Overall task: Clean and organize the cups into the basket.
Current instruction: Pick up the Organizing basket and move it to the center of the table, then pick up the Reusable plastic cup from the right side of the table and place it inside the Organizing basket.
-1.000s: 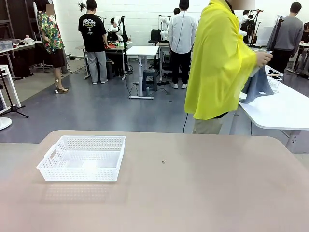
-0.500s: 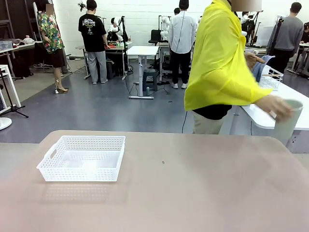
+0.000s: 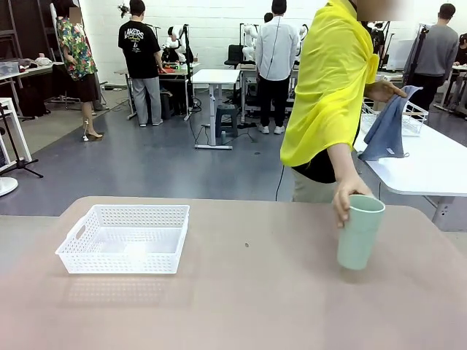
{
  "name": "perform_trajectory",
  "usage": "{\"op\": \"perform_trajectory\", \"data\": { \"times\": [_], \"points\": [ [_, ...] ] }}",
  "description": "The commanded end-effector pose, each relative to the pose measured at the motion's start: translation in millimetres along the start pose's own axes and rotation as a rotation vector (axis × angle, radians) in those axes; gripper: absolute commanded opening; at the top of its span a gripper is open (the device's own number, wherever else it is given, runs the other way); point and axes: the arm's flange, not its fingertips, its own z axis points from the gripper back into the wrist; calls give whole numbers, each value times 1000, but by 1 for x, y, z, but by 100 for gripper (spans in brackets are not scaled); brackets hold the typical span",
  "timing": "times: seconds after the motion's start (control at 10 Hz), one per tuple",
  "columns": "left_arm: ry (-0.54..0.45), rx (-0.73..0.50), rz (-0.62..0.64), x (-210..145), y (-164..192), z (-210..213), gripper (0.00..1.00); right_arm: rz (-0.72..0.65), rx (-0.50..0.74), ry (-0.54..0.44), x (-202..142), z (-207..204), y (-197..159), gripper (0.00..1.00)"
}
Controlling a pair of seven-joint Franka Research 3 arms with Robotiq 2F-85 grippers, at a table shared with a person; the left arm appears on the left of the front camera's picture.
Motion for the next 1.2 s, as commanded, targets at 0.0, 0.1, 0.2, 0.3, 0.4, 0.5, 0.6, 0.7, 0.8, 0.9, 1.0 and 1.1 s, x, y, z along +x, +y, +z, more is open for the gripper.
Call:
{"op": "perform_trajectory", "data": {
  "times": [0.0, 0.1, 0.2, 0.3, 0.4, 0.5, 0.6, 0.7, 0.8, 0.9, 1.0, 1.1],
  "points": [
    [-8, -13, -7, 0, 2, 0, 100, 15, 27, -18, 1, -1, 0, 100],
    [-8, -13, -7, 0, 2, 0, 100, 15, 27, -18, 1, -1, 0, 100],
    [-8, -13, -7, 0, 2, 0, 100, 15, 27, -18, 1, -1, 0, 100],
    [-8, -13, -7, 0, 2, 0, 100, 15, 27, -18, 1, -1, 0, 100],
    [-8, -13, -7, 0, 2, 0, 100, 15, 27, -18, 1, -1, 0, 100],
    [-8, -13, -7, 0, 2, 0, 100, 15, 27, -18, 1, -1, 0, 100],
    [-8, -13, -7, 0, 2, 0, 100, 15, 27, -18, 1, -1, 0, 100],
    [0, 0, 0, 0, 0, 0, 100, 0, 0, 0, 0, 0, 0, 100],
    [51, 95, -66, 10, -8, -8, 100, 165, 70, 107, 0, -11, 1, 100],
    [82, 210, -115, 14, -23, -16, 100, 314, 160, 205, -3, -25, 6, 100],
    [118, 281, -139, 18, -41, -23, 100, 470, 244, 305, -7, -40, 10, 100],
    [183, 370, -162, 25, -57, -33, 100, 662, 306, 364, -9, -58, 9, 100]
  ]
}}
